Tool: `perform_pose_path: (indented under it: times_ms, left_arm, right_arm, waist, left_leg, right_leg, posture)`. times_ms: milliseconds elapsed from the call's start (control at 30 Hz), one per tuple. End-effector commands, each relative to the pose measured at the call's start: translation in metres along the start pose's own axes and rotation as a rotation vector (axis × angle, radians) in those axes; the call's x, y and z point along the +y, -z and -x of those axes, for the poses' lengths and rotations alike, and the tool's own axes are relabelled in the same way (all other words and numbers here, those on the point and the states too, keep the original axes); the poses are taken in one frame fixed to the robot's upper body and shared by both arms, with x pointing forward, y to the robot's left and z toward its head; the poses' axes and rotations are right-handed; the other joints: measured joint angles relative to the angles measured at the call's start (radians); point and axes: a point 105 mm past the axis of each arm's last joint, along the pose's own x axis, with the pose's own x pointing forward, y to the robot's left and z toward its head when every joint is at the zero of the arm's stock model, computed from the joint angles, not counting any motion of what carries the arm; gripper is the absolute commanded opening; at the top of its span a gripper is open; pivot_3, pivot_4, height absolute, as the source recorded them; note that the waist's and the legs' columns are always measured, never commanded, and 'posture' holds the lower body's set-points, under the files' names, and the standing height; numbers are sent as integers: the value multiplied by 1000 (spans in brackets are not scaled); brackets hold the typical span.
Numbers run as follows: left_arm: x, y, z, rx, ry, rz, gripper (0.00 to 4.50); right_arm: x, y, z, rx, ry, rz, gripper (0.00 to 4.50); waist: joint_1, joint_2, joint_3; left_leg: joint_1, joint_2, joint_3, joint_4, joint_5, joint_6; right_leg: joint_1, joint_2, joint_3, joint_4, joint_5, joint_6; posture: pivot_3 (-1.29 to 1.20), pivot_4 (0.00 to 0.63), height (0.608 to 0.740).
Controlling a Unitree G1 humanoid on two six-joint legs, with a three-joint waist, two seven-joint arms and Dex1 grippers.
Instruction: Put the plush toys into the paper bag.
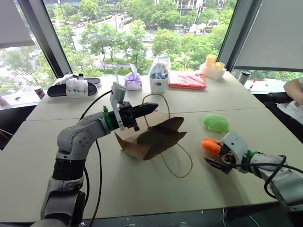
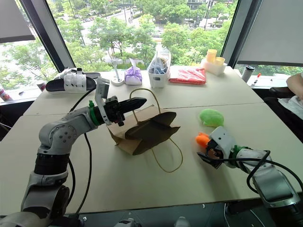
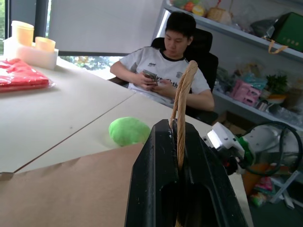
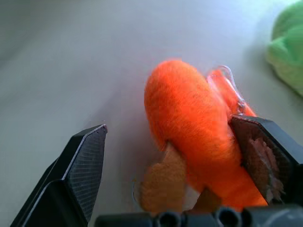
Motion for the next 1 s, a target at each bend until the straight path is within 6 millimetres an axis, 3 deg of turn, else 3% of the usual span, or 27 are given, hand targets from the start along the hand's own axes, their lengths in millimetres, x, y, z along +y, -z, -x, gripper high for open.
perform_pose_path:
  times_ms: [33,233,267,333,533,600,700,867,1000]
  left_arm:
    - [-6,-13,-1,-29,10,-59,0]
    - [-6,-12,1,-27,-7,-57,0]
    - [-6,-11,1,-27,-9,-55,0]
    - [-5,-10,2,-24,-10,-54,0]
    - [-4,-9,1,-22,-9,-52,0]
    - [-4,-8,0,-22,-8,-53,0]
    - [0,-10,1,-25,-22,-59,0]
    - [6,-12,2,-40,-55,-57,0]
    - [8,-13,1,-48,-61,-57,0]
  right_arm:
    - [-12,2,-5,13,72,129,4480]
    - [-16,-3,-12,-7,95,211,4480]
    - [-17,-6,-12,-21,99,202,4244]
    - [-20,-11,-11,-38,113,191,3667]
    - [-22,-17,-4,-53,109,166,792]
    - [-21,-26,0,-80,98,155,792]
    - [-16,-66,17,-248,25,52,792]
    - [24,-127,49,-437,-240,46,792]
    - [48,-145,49,-451,-341,115,792]
  waist:
    - [0,0,0]
    - [0,0,0]
    - [0,0,0]
    - [0,0,0]
    - [0,0,0]
    - [0,0,0]
    - [0,0,0]
    - [-4,0,0]
    - [1,0,0]
  left_leg:
    - [0,0,0,0,1,-1]
    - [0,0,0,0,2,-3]
    - [0,0,0,0,1,-2]
    - [0,0,0,0,1,-2]
    - [0,0,0,0,2,-4]
    - [0,0,0,0,2,-3]
    - [0,0,-1,0,1,-2]
    - [0,0,-4,0,0,0]
    - [0,0,-5,0,0,0]
  right_leg:
    - [0,0,0,0,0,0]
    - [1,0,0,0,0,0]
    - [1,0,0,0,0,0]
    - [1,0,0,0,0,0]
    - [1,0,0,0,0,0]
    - [1,0,0,0,0,0]
    - [0,0,0,0,0,0]
    - [0,0,0,0,0,0]
    - [0,0,0,0,0,0]
  posture:
    - [0,150,740]
    - [0,150,740]
    - [0,150,740]
    - [0,150,740]
    - [0,150,740]
    - [0,150,740]
    - [0,150,740]
    - [0,150,740]
    - [0,150,740]
